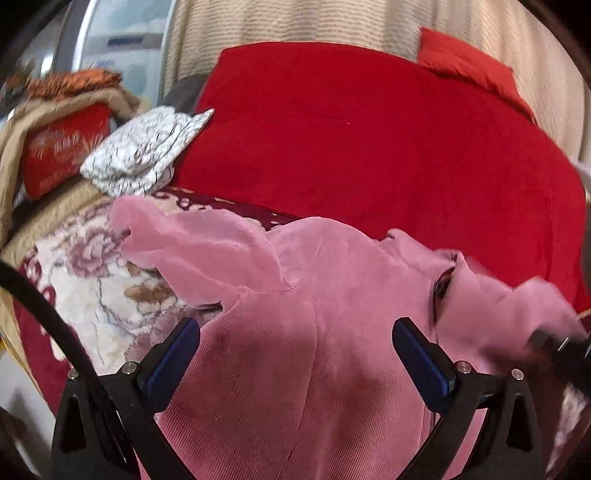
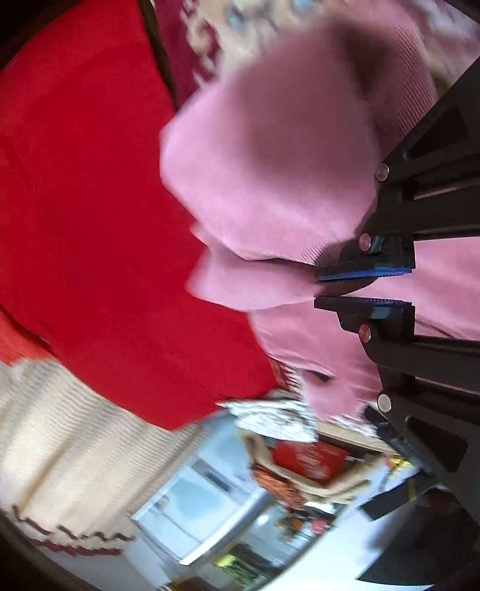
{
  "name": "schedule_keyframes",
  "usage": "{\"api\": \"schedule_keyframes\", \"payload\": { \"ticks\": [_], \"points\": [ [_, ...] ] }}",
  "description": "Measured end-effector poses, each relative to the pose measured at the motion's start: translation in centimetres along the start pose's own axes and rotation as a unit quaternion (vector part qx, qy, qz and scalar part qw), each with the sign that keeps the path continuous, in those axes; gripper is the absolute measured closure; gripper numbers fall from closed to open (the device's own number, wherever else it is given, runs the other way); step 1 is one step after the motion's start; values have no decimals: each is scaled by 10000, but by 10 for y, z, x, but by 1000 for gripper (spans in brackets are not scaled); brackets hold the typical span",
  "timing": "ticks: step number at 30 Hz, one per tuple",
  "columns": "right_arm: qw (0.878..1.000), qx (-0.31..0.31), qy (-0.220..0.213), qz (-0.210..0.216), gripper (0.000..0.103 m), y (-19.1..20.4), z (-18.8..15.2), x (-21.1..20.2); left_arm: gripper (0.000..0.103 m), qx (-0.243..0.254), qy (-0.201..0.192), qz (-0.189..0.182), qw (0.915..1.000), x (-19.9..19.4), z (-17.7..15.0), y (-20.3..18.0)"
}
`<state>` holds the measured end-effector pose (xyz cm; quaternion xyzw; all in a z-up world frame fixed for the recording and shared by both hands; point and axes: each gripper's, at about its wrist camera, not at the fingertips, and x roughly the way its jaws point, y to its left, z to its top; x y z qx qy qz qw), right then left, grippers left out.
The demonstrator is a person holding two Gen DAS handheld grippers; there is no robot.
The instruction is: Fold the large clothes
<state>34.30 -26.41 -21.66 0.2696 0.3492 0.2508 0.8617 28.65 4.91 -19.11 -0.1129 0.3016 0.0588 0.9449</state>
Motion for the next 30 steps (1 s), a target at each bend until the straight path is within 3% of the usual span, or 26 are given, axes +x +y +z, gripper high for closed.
{"api": "schedule_keyframes", "payload": {
  "ticks": [4,7,9,10,13,15,18,22,26,30],
  "points": [
    [9986,-102,516,101,93,11,-22,26,0,-268,77,-293,9992,5,0,8],
    [9987,-141,479,-58,90,18,-26,7,0,-461,357,-625,9963,15,-1,5],
    [9996,-110,241,56,88,16,-24,-16,0,-592,380,-718,9949,19,-2,1],
    [9999,-33,73,79,77,8,-20,-31,0,-569,346,-697,9953,19,-2,-4],
    [9971,419,-640,-46,11,-17,-18,-67,0,-293,261,-696,9968,18,-3,-24],
    [9921,634,-1084,36,12,-36,-14,-85,0,20,259,-696,9972,16,-8,-38],
    [9889,808,-1249,39,13,-61,-9,-101,0,445,255,-822,9953,13,-10,-60],
    [9782,1391,-1540,36,30,-97,-8,-114,0,678,223,-950,9929,19,-4,-87],
    [9648,1842,-1857,292,34,-113,-2,-129,0,1061,853,-1368,9812,48,0,-130],
    [9608,1933,-1979,190,34,-117,3,-138,1,1094,1302,-1754,9697,70,3,-148]
  ]
}}
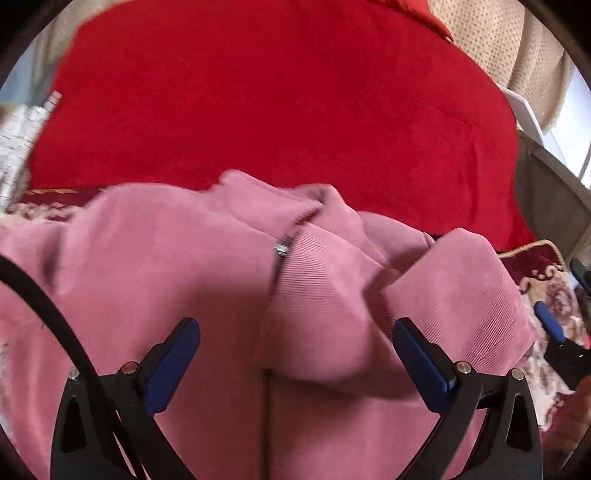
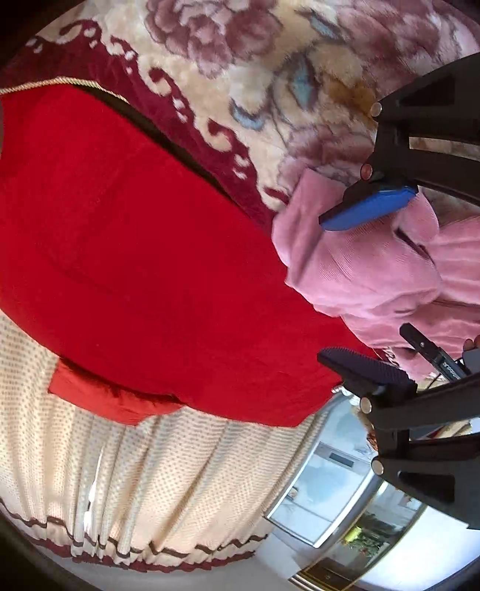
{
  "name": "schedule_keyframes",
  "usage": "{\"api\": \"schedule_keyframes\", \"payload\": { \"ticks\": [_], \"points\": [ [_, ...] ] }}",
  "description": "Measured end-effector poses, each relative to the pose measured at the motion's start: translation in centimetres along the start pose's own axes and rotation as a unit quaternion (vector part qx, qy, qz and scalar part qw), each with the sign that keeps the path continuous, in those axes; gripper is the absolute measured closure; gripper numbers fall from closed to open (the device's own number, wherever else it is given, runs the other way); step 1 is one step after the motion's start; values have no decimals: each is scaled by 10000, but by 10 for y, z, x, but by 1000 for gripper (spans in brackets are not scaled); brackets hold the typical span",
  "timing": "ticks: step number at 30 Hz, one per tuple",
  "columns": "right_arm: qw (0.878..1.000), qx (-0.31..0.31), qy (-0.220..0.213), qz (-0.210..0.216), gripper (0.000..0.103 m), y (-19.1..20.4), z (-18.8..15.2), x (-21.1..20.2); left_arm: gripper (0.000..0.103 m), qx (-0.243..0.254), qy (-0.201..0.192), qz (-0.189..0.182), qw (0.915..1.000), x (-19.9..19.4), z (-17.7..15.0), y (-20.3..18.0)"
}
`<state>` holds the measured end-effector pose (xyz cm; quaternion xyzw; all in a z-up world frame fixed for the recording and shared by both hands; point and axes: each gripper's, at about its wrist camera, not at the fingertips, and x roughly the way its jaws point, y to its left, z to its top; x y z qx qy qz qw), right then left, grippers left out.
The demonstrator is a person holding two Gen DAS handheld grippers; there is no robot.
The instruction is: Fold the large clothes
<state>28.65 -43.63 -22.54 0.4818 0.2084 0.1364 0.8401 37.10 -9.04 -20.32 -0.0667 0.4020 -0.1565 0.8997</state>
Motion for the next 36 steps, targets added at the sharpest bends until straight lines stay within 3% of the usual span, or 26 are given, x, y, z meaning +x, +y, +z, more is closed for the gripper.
{"api": "schedule_keyframes", "payload": {
  "ticks": [2,3,4,7,14,21,29,31,34,35,36],
  "points": [
    [10000,17,-28,-53,34,-1,4,-2,21,-65,33,-181,9998,4,1,-4],
    [10000,14,-27,-87,34,-3,4,-1,47,-68,84,-261,9996,6,2,-4],
    [9999,1,-15,-117,34,-3,5,-1,66,-61,217,-386,9990,10,3,-6],
    [9997,-20,74,-229,34,-4,5,4,93,57,341,-566,9978,15,2,-13],
    [9987,305,324,-242,34,-18,6,9,99,256,38,-474,9985,-12,2,-21],
    [9986,211,434,-236,34,-14,4,11,100,374,-377,-164,9985,-73,10,-17],
    [9984,-166,534,-24,34,5,-7,19,100,445,-593,668,9950,-119,37,29],
    [9977,-290,607,61,34,11,-11,23,100,418,-605,1093,9913,-130,42,47],
    [9945,-562,851,223,35,24,-23,35,99,159,-427,1411,9890,-133,47,80],
    [9933,-660,918,250,37,28,-26,38,99,81,-345,1419,9893,-135,46,87],
    [9904,-869,1044,261,46,36,-33,44,97,-21,-256,1474,9887,-135,46,98]
  ]
}}
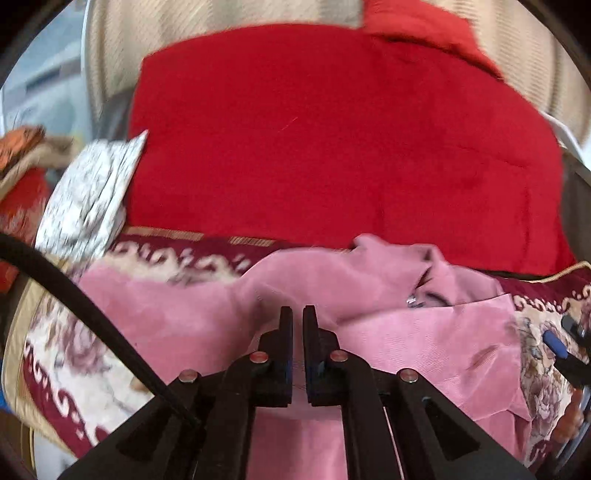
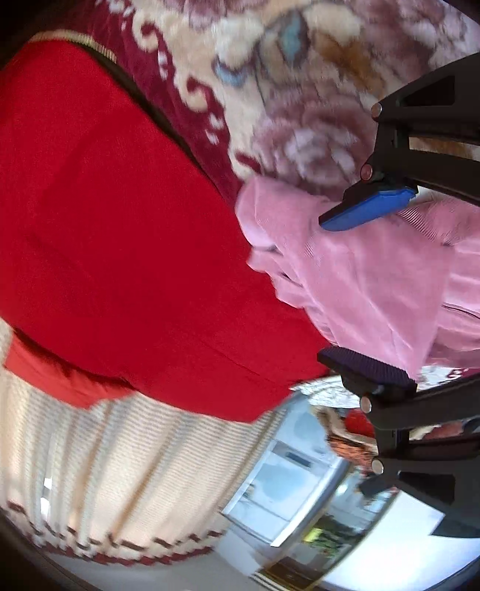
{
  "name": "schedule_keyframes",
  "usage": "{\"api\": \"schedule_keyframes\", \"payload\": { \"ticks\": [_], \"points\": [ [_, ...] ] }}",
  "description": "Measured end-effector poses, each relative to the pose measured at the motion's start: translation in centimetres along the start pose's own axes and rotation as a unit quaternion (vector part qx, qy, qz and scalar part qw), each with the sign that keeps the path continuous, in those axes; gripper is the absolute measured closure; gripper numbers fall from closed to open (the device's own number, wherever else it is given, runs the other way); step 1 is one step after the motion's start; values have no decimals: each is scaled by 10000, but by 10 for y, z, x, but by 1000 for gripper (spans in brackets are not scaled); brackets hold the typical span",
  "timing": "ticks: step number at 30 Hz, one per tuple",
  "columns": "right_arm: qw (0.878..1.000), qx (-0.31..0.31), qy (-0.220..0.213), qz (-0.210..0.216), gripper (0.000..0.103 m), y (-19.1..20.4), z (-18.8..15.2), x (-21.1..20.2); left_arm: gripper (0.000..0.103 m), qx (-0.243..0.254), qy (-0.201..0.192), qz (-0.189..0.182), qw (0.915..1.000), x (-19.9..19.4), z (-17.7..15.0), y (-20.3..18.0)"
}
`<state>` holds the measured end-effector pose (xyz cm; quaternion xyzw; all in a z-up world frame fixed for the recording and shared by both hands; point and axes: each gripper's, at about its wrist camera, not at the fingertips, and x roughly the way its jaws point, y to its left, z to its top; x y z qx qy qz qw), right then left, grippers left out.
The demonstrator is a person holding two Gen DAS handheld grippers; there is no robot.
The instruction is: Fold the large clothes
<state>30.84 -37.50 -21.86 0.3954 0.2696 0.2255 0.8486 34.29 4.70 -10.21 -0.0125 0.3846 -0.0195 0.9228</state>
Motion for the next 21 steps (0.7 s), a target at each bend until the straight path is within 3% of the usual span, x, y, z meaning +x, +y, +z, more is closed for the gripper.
{"api": "schedule_keyframes", "payload": {
  "ticks": [2,3,4,7,11,15,16,17,21],
  "points": [
    [9994,-284,167,-37,65,11,-7,10,74,-146,76,108,9998,0,-1,15],
    [9986,-448,266,-74,65,17,-12,17,54,-239,-7,162,9996,-5,-3,25],
    [9975,-591,352,-144,65,22,-17,25,47,-297,-120,238,9992,-7,-4,31],
    [9937,-811,671,-381,65,27,-30,45,46,-381,-289,490,9977,-10,-7,49],
    [9820,-707,1383,-1074,66,11,-48,79,43,-754,-229,853,9932,-16,-15,97],
    [9874,-719,1151,-816,62,22,-45,71,34,-1379,-219,1105,9840,-20,-27,143],
    [9892,-736,1062,-694,51,26,-45,67,34,-1565,-186,1131,9810,-17,-30,155],
    [9911,-740,945,-576,34,28,-46,64,34,-1755,-132,1143,9777,-13,-33,167],
    [9911,-833,869,-569,32,32,-53,65,34,-2386,87,1070,9652,12,-44,195]
  ]
}}
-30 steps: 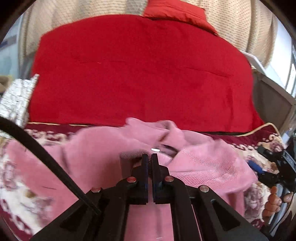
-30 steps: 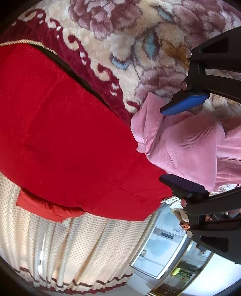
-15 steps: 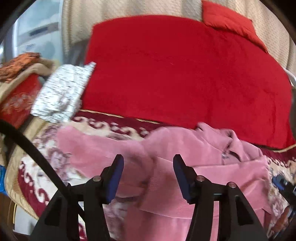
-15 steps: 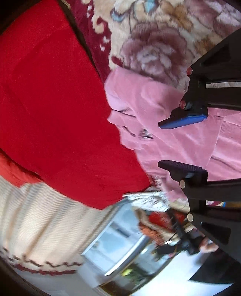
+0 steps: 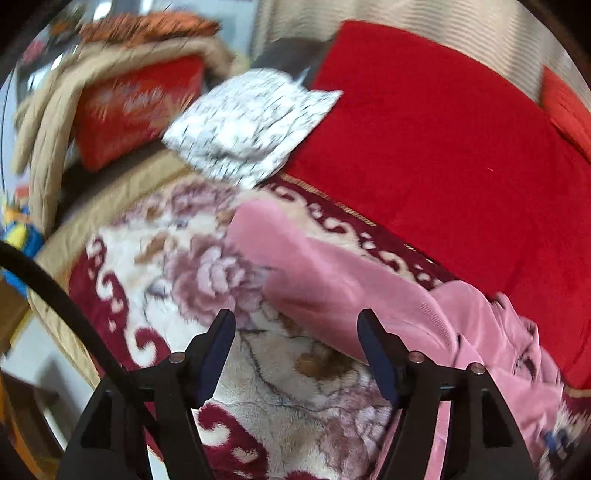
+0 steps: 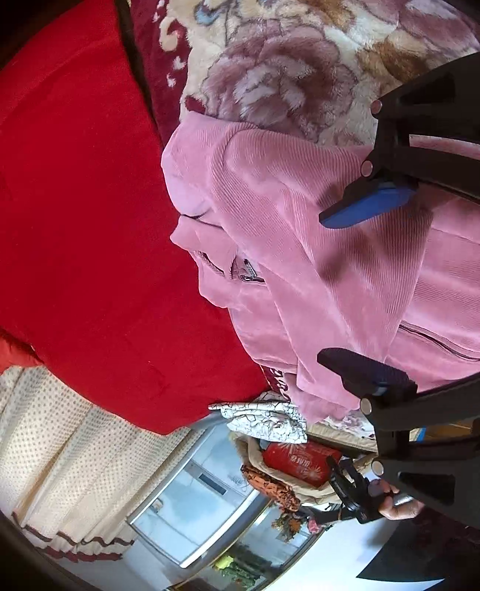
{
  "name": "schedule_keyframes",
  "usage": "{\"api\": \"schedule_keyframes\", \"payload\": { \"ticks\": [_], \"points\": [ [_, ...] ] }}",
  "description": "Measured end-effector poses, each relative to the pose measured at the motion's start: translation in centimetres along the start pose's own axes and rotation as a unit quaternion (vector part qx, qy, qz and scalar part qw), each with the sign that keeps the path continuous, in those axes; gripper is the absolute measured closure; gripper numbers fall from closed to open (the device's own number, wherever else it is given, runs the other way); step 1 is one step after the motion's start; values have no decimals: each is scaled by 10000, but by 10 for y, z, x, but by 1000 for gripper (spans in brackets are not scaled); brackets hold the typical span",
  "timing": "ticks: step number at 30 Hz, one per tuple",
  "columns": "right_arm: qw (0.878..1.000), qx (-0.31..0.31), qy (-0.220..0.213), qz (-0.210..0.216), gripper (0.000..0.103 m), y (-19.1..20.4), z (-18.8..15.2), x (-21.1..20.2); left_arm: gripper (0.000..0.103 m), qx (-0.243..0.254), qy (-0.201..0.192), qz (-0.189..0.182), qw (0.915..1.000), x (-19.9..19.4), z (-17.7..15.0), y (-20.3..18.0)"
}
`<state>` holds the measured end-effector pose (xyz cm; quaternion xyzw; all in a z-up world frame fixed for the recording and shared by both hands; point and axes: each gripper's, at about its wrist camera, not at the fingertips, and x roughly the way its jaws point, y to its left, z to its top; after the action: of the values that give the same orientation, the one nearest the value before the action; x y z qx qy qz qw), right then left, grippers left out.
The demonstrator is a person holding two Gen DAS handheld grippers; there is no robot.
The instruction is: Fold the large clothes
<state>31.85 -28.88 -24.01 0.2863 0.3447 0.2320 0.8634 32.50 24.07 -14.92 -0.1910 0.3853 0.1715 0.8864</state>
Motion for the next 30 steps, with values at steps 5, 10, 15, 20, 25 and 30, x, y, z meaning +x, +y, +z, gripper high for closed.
{"api": "schedule_keyframes", "payload": {
  "ticks": [5,10,15,20,25,30],
  "points": [
    [9999,-80,-37,-138,32,4,-2,7,34,-860,398,-327,9950,40,-3,24],
    [9997,-157,-70,-192,32,4,0,6,34,-1654,596,-609,9825,75,4,42],
    [9995,-192,-90,-226,32,3,1,9,33,-2042,512,-688,9752,94,22,58],
    [9993,-251,-120,-259,32,5,0,13,32,-2093,556,-819,9728,114,41,56],
    [9986,-391,-103,-350,32,8,-2,17,32,-2020,796,-767,9731,142,45,53],
    [9975,-535,-119,-452,34,12,-4,18,95,-1545,599,-610,9843,143,46,44]
  ]
}}
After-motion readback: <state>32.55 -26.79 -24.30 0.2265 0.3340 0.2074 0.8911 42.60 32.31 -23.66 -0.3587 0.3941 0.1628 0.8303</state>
